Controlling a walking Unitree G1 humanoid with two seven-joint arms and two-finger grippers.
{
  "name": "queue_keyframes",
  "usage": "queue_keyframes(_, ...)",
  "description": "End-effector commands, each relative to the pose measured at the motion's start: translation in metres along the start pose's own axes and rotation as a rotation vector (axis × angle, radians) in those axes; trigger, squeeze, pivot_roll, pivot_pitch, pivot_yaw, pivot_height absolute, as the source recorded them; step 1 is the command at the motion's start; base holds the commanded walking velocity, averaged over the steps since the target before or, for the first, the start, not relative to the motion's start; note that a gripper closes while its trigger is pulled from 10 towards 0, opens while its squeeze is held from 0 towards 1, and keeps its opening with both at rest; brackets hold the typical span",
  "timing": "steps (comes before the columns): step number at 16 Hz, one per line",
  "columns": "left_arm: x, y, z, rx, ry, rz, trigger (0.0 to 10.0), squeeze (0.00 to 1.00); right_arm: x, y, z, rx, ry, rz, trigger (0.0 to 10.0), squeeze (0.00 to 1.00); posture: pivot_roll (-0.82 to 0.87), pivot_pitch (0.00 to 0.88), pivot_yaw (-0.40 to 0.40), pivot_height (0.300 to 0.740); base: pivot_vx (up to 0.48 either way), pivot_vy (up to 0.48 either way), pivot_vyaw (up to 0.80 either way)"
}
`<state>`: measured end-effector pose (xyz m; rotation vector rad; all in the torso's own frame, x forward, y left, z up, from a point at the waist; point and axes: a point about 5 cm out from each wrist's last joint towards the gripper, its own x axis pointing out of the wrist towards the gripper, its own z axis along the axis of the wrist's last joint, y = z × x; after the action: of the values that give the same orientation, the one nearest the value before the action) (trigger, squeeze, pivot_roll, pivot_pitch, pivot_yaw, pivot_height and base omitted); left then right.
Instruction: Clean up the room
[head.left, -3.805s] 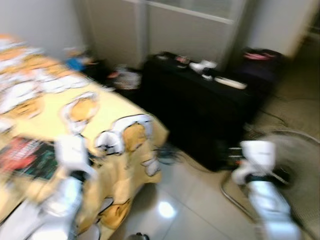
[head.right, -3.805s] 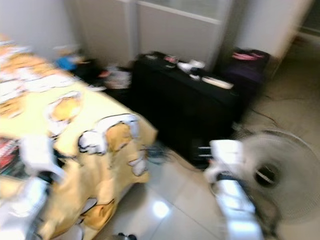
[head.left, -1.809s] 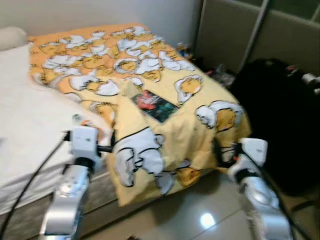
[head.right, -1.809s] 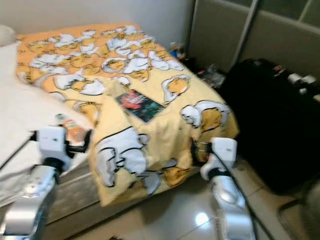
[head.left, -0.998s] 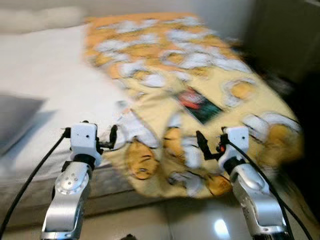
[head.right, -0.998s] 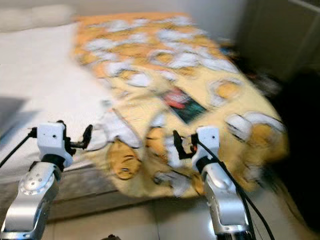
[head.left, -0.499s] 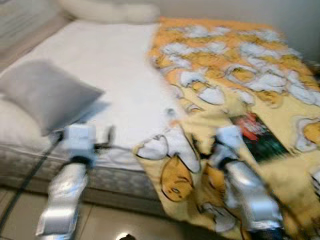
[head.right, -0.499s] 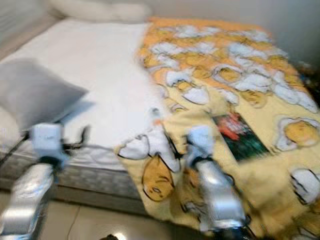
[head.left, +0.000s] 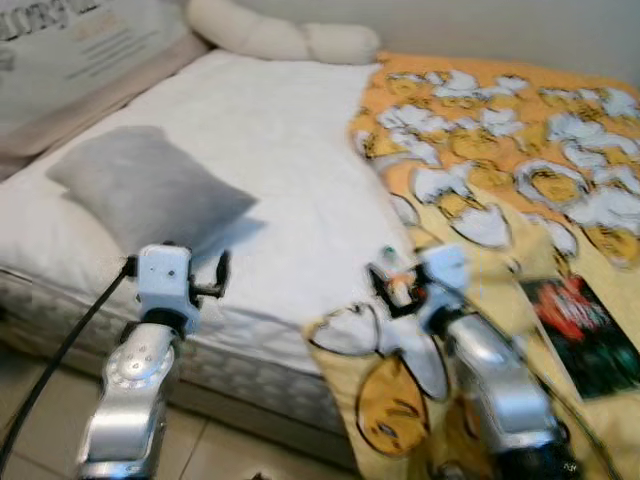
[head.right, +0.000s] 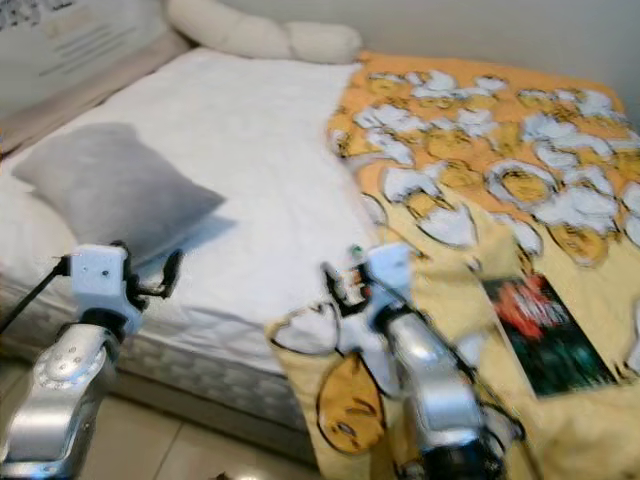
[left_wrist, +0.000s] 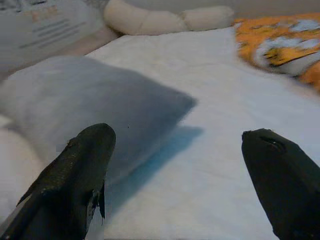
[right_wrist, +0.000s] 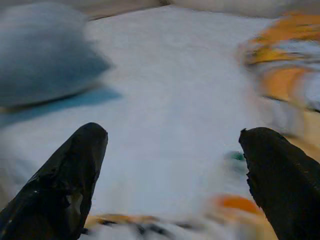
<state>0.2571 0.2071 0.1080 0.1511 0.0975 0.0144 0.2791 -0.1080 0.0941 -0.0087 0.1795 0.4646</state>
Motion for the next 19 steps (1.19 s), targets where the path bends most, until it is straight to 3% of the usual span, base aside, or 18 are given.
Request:
queue_keyframes(1, 0.003, -0.006, 0.005, -0.011, -0.018, -0.030, 10.0, 0.00, -0.002, -0.009, 0.002, -0.013, 0.013, -0.017, 10.0, 0.00, -0.02, 0.000, 0.009, 0.740, 0.296, 0.000, 0.00)
queue_keyframes(5, 0.005, -0.008, 0.004, 0.009, -0.004, -0.066, 10.0, 0.00, 0.006, -0.011, 0.005, -0.082, 0.089, -0.050, 10.0, 0.00, -0.02, 0.000, -0.015, 0.740, 0.281, 0.000, 0.00)
queue_keyframes(7, 0.006, -0.007, 0.007, 0.011, -0.010, -0.084, 10.0, 0.00, 0.012, -0.010, 0.009, -0.068, 0.111, -0.044, 10.0, 0.00, -0.02, 0.000, -0.016, 0.740, 0.257, 0.000, 0.00)
queue_keyframes(9, 0.006, -0.009, 0.008, 0.008, -0.014, -0.154, 10.0, 0.00, 0.021, -0.008, 0.013, -0.045, 0.162, -0.024, 10.0, 0.00, -0.01, 0.000, -0.016, 0.740, 0.000, 0.000, 0.00)
queue_keyframes(10, 0.005, -0.013, 0.010, 0.026, 0.001, -0.240, 10.0, 0.00, 0.031, -0.006, 0.015, -0.031, 0.235, 0.011, 10.0, 0.00, -0.01, 0.000, -0.008, 0.740, 0.000, 0.000, 0.00)
queue_keyframes(12, 0.003, -0.018, 0.012, 0.050, 0.011, -0.337, 10.0, 0.00, 0.041, -0.004, 0.020, -0.020, 0.255, 0.055, 10.0, 0.02, -0.01, 0.000, -0.008, 0.740, 0.000, 0.000, 0.00)
queue_keyframes(13, 0.002, -0.020, 0.015, 0.073, 0.022, -0.413, 10.0, 0.00, 0.050, -0.005, 0.023, -0.001, 0.287, 0.057, 10.0, 1.00, 0.00, 0.000, -0.004, 0.740, 0.000, 0.000, 0.00)
queue_keyframes(16, 0.002, -0.025, 0.020, 0.122, 0.096, -0.592, 10.0, 0.00, 0.075, -0.017, 0.030, -0.007, 0.396, 0.046, 10.0, 1.00, 0.01, 0.000, -0.002, 0.740, 0.000, 0.000, 0.00)
queue_keyframes(18, 0.006, -0.026, 0.030, 0.157, 0.070, -0.626, 10.0, 0.00, 0.083, -0.025, 0.035, -0.055, 0.447, 0.022, 10.0, 1.00, 0.01, 0.000, 0.000, 0.740, 0.000, 0.000, 0.00)
queue_keyframes(19, 0.008, -0.027, 0.035, 0.186, 0.069, -0.671, 10.0, 0.68, 0.086, -0.033, 0.036, -0.120, 0.514, -0.018, 10.0, 1.00, 0.02, 0.001, 0.000, 0.740, 0.000, 0.000, 0.00)
